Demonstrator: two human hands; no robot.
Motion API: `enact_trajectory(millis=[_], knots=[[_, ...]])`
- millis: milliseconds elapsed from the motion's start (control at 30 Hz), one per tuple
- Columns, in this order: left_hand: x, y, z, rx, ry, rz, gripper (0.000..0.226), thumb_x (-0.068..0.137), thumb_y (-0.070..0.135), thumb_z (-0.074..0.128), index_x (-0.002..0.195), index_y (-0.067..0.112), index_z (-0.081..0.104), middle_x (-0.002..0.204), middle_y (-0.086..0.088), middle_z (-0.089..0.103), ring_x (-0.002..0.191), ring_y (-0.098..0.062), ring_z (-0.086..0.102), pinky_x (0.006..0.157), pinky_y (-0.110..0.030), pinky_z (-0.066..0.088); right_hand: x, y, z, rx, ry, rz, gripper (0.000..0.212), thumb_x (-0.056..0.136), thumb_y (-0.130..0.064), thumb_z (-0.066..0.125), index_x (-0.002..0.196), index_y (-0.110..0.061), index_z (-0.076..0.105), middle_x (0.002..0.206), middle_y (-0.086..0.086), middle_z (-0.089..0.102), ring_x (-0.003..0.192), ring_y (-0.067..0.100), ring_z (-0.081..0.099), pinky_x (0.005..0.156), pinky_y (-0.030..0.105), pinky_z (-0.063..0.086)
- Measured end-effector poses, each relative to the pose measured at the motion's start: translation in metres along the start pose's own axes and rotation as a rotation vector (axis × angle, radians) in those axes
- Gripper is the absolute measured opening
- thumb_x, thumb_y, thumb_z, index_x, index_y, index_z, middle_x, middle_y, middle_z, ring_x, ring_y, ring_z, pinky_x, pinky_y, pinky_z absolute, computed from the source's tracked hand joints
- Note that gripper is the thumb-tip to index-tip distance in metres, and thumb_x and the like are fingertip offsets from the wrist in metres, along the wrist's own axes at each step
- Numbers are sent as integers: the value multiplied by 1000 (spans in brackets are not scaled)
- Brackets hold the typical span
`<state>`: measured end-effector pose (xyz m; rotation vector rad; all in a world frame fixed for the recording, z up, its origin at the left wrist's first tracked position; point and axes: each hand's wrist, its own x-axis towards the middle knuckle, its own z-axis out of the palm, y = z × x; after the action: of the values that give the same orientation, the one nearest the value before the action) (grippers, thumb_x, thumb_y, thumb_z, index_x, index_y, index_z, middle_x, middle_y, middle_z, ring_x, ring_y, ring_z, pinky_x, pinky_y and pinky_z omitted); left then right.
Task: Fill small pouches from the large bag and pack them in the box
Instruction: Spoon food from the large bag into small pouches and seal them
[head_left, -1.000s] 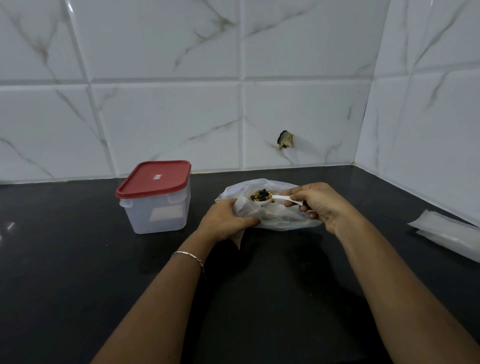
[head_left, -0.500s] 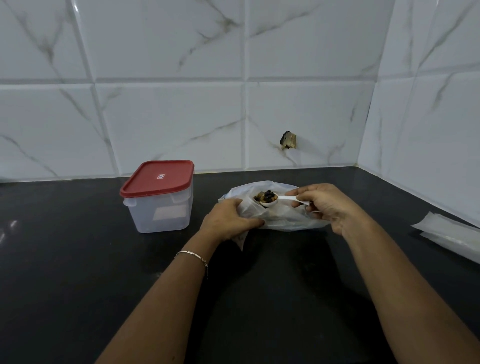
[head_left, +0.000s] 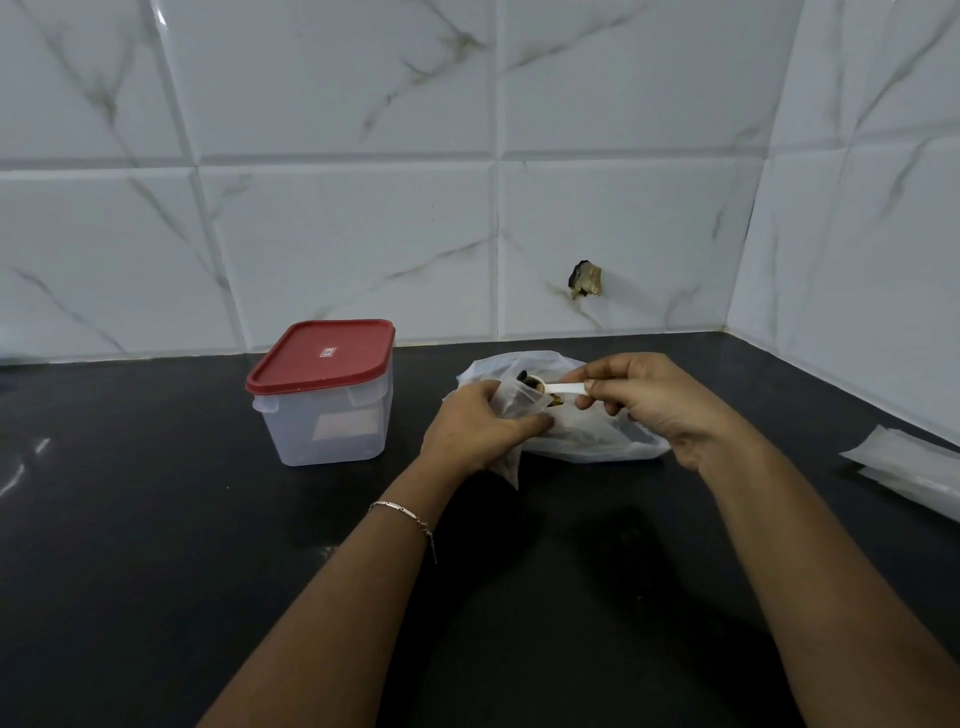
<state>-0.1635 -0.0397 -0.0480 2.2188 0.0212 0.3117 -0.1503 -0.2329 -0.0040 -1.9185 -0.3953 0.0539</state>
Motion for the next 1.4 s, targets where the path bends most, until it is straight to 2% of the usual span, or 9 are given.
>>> enact_trajectory(millis=[133,300,400,567,833,1033,1167,1300,1400], knots=[[1,1,0,-114,0,-18,62,72,49,77,122,16,61,112,-2,65,98,-15,61,86,-36,54,-2,1,4,-198,14,-205,23,96,-13,56,96,-32,70,83,-5,72,73,5,56,66,22,40],[2,0,1,-197,34,-41,26,72,45,79,89,30,64,91,9,68,88,-8,63,82,-33,53,-2,5,9,-530,125,-504,28,95,-15,57,100,-40,67,91,-21,63,84,2,51,77,25,41],[1,1,3,-202,45,-25,22,73,44,78,84,33,62,86,12,65,84,-3,60,77,-29,51,-2,5,11,-694,204,-646,27,93,-13,58,104,-35,68,91,-20,62,85,3,46,85,33,41],[2,-1,4,-239,41,-20,24,73,47,78,84,34,60,89,11,67,88,-6,63,81,-30,53,-2,3,13,-874,287,-818,29,85,-4,61,102,-25,71,91,-5,69,89,21,57,78,39,46],[3,-1,5,-302,52,-9,30,71,47,79,91,36,60,93,14,65,95,-8,62,86,-30,51,-3,2,11,-931,409,-958,34,79,2,66,104,-20,70,91,-2,67,89,25,57,72,40,47],[2,-3,7,-320,59,2,44,71,47,79,105,26,62,99,10,67,97,-8,63,85,-27,50,-1,6,13,-850,380,-916,28,84,-4,64,103,-24,69,93,-8,66,92,19,56,81,37,44],[2,-6,13,-269,60,25,51,69,56,77,108,27,61,107,10,67,102,-9,62,91,-34,52,0,11,6,-376,401,-707,21,95,-12,56,103,-26,69,98,-13,65,93,6,55,82,23,44],[-5,-3,19,-175,81,46,81,54,78,65,118,28,60,112,9,67,104,-9,62,92,-40,53,3,20,-7,-102,657,-411,26,91,-8,48,92,-26,66,88,-9,65,75,5,56,66,24,42],[-12,0,19,-151,76,34,91,54,79,66,126,25,54,121,6,63,110,-13,60,95,-42,51,4,33,-20,-93,863,-123,22,89,-7,46,96,-23,61,89,-9,61,90,19,61,77,39,51]])
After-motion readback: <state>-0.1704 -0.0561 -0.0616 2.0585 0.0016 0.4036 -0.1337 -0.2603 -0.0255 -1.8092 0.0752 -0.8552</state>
